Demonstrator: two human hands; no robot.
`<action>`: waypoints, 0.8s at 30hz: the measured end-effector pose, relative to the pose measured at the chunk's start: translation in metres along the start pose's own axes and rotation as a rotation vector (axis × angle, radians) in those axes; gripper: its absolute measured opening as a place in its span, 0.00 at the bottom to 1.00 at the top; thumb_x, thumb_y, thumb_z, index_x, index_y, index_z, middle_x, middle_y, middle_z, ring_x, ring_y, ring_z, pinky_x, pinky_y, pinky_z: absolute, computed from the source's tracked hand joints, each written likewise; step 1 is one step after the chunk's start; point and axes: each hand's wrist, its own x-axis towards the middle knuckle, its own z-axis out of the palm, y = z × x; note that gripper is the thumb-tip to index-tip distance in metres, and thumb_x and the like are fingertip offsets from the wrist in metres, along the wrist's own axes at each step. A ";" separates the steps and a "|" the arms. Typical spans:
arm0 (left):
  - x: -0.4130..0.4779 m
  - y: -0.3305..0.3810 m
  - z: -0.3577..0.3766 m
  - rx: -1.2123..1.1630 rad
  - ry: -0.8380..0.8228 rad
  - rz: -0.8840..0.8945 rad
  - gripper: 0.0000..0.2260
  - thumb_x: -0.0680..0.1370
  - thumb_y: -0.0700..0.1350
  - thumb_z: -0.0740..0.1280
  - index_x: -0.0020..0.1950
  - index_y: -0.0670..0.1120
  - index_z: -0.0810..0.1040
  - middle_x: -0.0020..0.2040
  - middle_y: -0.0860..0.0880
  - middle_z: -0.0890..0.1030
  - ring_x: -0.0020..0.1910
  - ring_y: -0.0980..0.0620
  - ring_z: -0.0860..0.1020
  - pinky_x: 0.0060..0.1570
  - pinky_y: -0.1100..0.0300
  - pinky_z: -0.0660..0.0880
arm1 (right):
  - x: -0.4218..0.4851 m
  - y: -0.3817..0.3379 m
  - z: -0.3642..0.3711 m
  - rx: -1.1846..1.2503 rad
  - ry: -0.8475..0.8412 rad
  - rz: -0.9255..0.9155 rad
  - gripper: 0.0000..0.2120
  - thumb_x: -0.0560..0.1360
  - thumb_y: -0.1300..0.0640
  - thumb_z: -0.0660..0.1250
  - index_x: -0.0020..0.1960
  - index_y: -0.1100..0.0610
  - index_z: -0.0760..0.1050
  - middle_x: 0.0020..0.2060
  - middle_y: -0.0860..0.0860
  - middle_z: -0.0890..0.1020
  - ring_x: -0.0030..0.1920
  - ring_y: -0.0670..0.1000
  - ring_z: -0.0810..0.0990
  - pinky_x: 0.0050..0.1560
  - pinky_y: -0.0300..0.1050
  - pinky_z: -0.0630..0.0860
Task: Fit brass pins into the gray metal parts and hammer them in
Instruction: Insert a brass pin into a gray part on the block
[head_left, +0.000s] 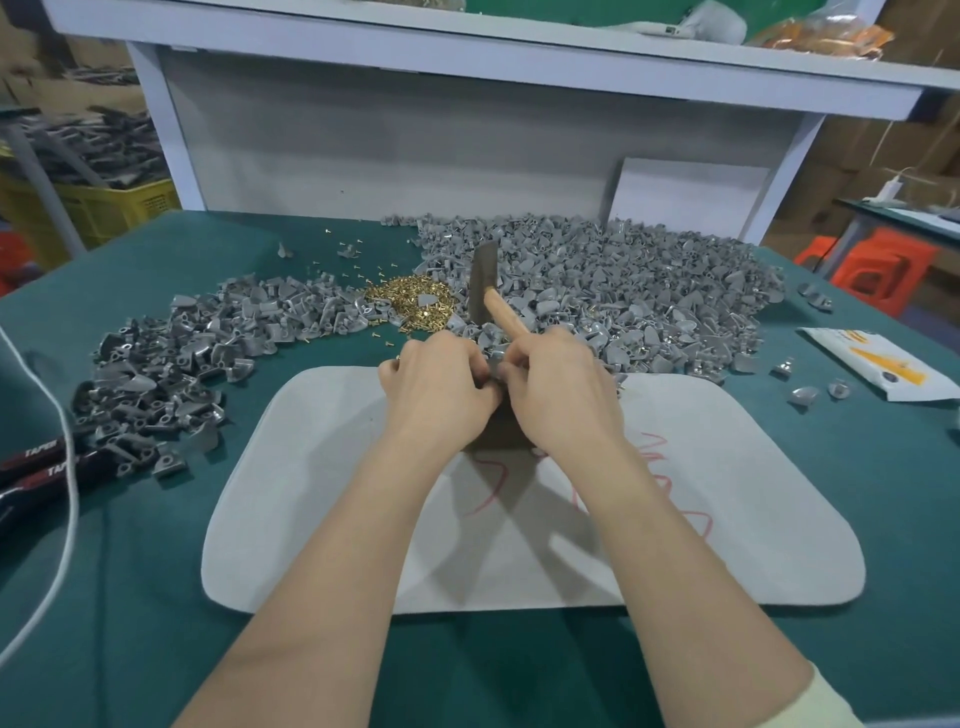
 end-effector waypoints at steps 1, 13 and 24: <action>0.000 0.000 0.000 0.001 0.003 0.001 0.04 0.74 0.49 0.68 0.40 0.53 0.78 0.47 0.52 0.80 0.57 0.45 0.72 0.50 0.54 0.59 | 0.000 0.001 0.001 0.002 0.004 -0.008 0.12 0.77 0.51 0.63 0.60 0.45 0.75 0.43 0.49 0.68 0.47 0.57 0.76 0.41 0.45 0.64; -0.001 0.000 -0.002 -0.004 -0.004 0.013 0.03 0.75 0.49 0.68 0.41 0.53 0.78 0.50 0.53 0.78 0.58 0.46 0.72 0.51 0.54 0.59 | 0.004 0.009 -0.004 0.075 -0.075 -0.027 0.06 0.77 0.54 0.62 0.48 0.48 0.79 0.45 0.51 0.77 0.43 0.52 0.72 0.42 0.43 0.66; -0.001 0.001 -0.003 0.000 -0.020 0.018 0.04 0.75 0.48 0.67 0.40 0.54 0.76 0.52 0.53 0.78 0.60 0.47 0.71 0.58 0.52 0.63 | 0.005 0.010 -0.008 0.228 -0.096 0.032 0.03 0.73 0.55 0.69 0.45 0.49 0.81 0.42 0.49 0.80 0.48 0.54 0.79 0.51 0.48 0.75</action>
